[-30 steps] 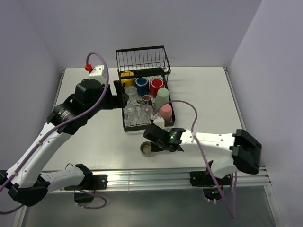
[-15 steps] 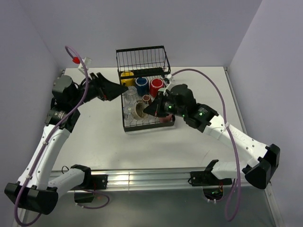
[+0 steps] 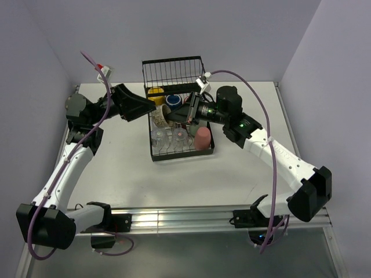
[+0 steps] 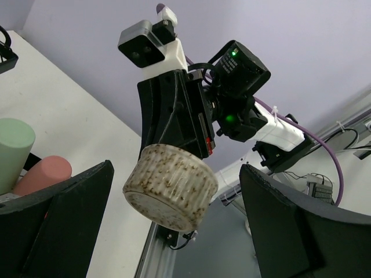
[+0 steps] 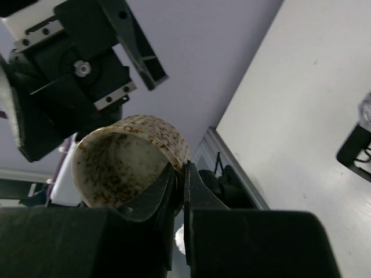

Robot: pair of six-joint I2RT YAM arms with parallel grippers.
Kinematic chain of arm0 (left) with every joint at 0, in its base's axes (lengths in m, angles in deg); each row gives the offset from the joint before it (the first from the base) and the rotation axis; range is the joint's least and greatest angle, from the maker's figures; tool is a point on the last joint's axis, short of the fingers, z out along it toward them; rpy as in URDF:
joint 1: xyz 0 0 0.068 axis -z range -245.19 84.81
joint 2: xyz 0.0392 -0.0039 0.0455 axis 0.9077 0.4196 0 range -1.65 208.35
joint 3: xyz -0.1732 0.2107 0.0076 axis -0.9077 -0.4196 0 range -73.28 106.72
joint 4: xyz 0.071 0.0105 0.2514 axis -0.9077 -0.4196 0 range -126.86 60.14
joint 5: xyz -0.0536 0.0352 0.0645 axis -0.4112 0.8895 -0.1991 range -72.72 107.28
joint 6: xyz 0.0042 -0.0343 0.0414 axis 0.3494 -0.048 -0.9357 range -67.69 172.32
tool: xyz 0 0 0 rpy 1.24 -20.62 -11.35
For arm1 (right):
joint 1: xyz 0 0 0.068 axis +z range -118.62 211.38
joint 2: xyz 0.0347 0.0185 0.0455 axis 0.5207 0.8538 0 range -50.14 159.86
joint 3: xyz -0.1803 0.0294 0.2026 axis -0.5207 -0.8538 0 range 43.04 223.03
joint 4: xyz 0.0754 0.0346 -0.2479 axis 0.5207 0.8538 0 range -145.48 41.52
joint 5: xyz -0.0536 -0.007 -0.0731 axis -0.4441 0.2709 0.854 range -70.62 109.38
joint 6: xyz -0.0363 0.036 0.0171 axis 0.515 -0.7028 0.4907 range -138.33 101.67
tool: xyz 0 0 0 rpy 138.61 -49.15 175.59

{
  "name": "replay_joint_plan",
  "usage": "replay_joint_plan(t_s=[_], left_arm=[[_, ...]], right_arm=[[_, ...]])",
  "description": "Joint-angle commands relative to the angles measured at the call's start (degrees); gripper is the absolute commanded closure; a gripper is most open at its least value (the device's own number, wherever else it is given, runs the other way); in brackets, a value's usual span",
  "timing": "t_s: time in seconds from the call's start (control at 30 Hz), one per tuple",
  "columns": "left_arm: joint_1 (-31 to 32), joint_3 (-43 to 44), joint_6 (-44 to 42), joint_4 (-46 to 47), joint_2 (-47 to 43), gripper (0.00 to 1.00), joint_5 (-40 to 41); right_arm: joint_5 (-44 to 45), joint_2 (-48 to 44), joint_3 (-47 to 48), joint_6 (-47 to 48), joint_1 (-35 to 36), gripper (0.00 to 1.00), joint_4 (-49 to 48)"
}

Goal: Load the cups into the dish rack
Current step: Pass the cup from the right arm to the left

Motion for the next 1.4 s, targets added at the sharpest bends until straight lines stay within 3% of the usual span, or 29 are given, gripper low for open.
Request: replay_joint_plan(t_s=[0.0,0.93,1.03,1.13,1.23,1.27,1.33,1.37], left_arm=[[-0.2,2.9,-1.1,2.6,0.6,0.03,-1.9],[4.4,-0.9,-1.0,6.6,1.5,0.08,-2.0],[4.9,-0.6,-0.6,7.3,2.0,0.15,-2.0],[5.2,-0.2,-0.4,7.6,2.5,0.29,-1.9],[5.6,0.3,-0.3,7.8,2.9,0.49,-1.9],[5.7,0.5,-0.3,7.8,3.0,0.63,-1.9],[5.8,0.8,-0.3,7.8,3.2,0.80,-1.6],[5.8,1.1,-0.4,7.5,3.2,0.95,-1.6]], right_arm=[[-4.6,0.6,4.5,-4.5,-0.4,1.00,-9.2],[-6.8,5.7,4.5,-14.0,-2.1,1.00,-20.6],[-7.0,6.0,4.0,-14.5,-2.1,1.00,-21.5],[-7.1,6.5,3.7,-15.2,-2.0,1.00,-22.7],[-7.8,7.0,3.5,-15.7,-2.1,1.00,-23.8],[-7.8,7.1,3.5,-15.6,-2.1,1.00,-23.7],[-7.7,7.2,3.5,-15.2,-2.1,1.00,-23.2],[-7.6,7.2,3.3,-14.9,-2.1,1.00,-23.1]])
